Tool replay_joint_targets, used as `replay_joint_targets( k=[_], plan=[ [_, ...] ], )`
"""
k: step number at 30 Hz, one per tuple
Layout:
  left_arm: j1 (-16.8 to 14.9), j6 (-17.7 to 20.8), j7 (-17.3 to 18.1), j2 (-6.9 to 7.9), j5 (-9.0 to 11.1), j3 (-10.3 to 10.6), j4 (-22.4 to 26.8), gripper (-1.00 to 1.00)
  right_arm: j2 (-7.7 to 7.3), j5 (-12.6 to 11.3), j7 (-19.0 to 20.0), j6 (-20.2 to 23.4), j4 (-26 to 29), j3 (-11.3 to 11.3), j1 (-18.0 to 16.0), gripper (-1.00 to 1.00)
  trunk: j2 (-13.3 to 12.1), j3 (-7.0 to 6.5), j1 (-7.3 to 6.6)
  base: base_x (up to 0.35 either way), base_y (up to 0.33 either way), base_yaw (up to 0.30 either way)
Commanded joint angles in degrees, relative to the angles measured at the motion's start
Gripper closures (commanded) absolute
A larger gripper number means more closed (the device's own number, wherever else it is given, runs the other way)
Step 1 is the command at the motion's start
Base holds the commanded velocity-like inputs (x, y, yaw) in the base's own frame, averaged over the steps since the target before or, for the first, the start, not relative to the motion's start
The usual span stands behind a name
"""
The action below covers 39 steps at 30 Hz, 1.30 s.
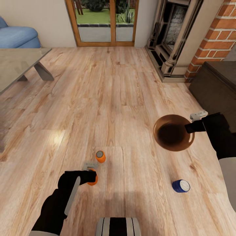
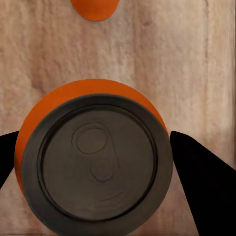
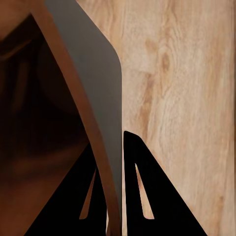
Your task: Put the three can of soda from the living room inside the tash can in the kitchen.
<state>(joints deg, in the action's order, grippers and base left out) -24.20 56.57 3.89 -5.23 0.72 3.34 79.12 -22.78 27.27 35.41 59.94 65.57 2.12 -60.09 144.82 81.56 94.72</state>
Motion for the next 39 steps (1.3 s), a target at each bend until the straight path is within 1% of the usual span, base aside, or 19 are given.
replay_joint_targets(
  k=[1,4,10,15,16,18,19,22,23,24,25,27,30,32,33,34,35,37,39],
  plan=[
    [0.0,1.6,0.1,0.08,0.0,0.0,1.3,1.0,0.03,-0.4,0.3,0.1,0.0,-0.1,0.0,1.0,0.0,-0.23,-0.02,0.0,0.0,0.0],
    [-0.1,3.4,0.2,0.16,0.0,0.0,2.8,1.0,0.11,-0.5,0.3,0.1,0.0,-0.1,0.0,1.0,-0.1,-0.9,-0.1,0.0,0.0,0.0],
    [-0.4,3.4,0.4,0.02,-0.1,0.1,3.9,1.0,0.18,-0.7,0.3,0.1,-0.3,-0.2,0.1,1.0,-0.1,-2.22,-0.26,0.0,0.0,0.0],
    [-0.5,3.4,0.5,0.34,1.1,0.3,4.1,1.0,0.33,-0.8,0.4,0.1,-0.2,-0.9,0.1,1.0,-0.2,-3.33,-0.38,0.0,0.0,0.0],
    [-0.5,3.4,0.6,0.43,1.4,1.1,4.2,1.0,0.47,-0.8,0.6,0.1,-0.1,-2.1,0.1,1.0,-0.2,-3.55,-0.41,0.0,0.0,0.0],
    [-0.5,3.4,0.7,0.51,1.5,2.9,5.0,1.0,0.99,-0.8,0.6,0.1,-0.1,-3.0,0.1,1.0,-0.2,-4.0,-0.46,0.0,0.0,0.0],
    [-0.5,3.4,0.8,0.62,2.1,7.4,7.4,1.0,1.82,-0.8,0.7,0.1,-0.2,-3.7,0.2,1.0,-0.3,-4.22,-0.49,0.0,0.0,0.0],
    [-1.0,3.4,0.8,0.65,3.3,8.8,8.1,1.0,2.12,-0.8,0.7,0.1,-0.3,-3.8,0.7,1.0,-0.3,-4.88,-0.57,0.0,0.0,0.0],
    [-2.1,3.4,0.9,0.83,4.8,9.3,8.3,1.0,2.52,-0.9,0.7,0.1,-0.4,-3.9,1.6,1.0,-0.3,-5.1,-0.59,0.0,0.0,0.0],
    [-2.6,3.4,1.0,0.9,5.4,9.4,8.4,1.0,2.72,-0.9,0.8,0.1,-0.5,-3.9,1.9,1.0,-0.3,-5.33,-0.62,0.0,0.0,0.0],
    [-4.1,3.4,1.1,1.24,7.2,9.6,8.5,1.0,3.7,-0.9,0.8,0.1,-0.6,-4.0,2.4,1.0,-0.3,-5.55,-0.64,0.0,0.0,0.0],
    [-5.6,3.4,1.3,1.72,8.4,9.8,8.5,1.0,4.61,-0.8,0.8,0.1,-0.6,-4.1,2.7,1.0,-0.4,-5.99,-0.69,0.0,0.0,0.0],
    [-6.7,3.4,1.5,2.56,9.2,9.9,8.5,1.0,5.33,-0.8,0.7,0.1,-0.7,-4.2,2.8,1.0,-0.4,-6.66,-0.77,0.0,0.0,0.0],
    [-7.2,3.4,2.3,3.68,9.6,9.9,8.5,1.0,6.23,-0.8,0.7,0.1,-0.8,-4.3,3.0,1.0,-0.4,-7.1,-0.82,0.0,0.0,0.0],
    [-7.4,3.4,3.4,4.43,9.8,9.9,8.6,1.0,6.76,-0.8,0.7,0.1,-0.8,-4.3,3.2,1.0,-0.4,-7.32,-0.85,0.0,0.0,0.0],
    [-7.5,3.4,4.2,4.84,9.8,9.9,8.6,1.0,6.98,-0.8,0.7,0.1,-0.8,-4.4,3.3,1.0,-0.5,-7.54,-0.87,0.0,0.0,0.0],
    [-7.7,3.4,6.3,5.57,10.0,9.9,8.6,1.0,7.37,-0.7,0.7,0.1,-0.9,-4.3,3.6,1.0,-0.5,-7.76,-0.9,0.0,0.0,0.0],
    [-8.3,3.4,8.7,6.27,10.0,9.9,8.7,1.0,7.75,-0.7,0.7,0.1,-0.9,-4.3,3.8,1.0,-0.5,-8.21,-0.95,0.0,0.0,0.0],
    [-10.1,3.4,13.5,7.89,10.1,9.9,8.8,1.0,8.32,-0.7,0.6,0.1,-0.9,-4.4,4.2,1.0,-0.5,-8.65,-1.0,0.0,0.0,0.0]
  ],
)
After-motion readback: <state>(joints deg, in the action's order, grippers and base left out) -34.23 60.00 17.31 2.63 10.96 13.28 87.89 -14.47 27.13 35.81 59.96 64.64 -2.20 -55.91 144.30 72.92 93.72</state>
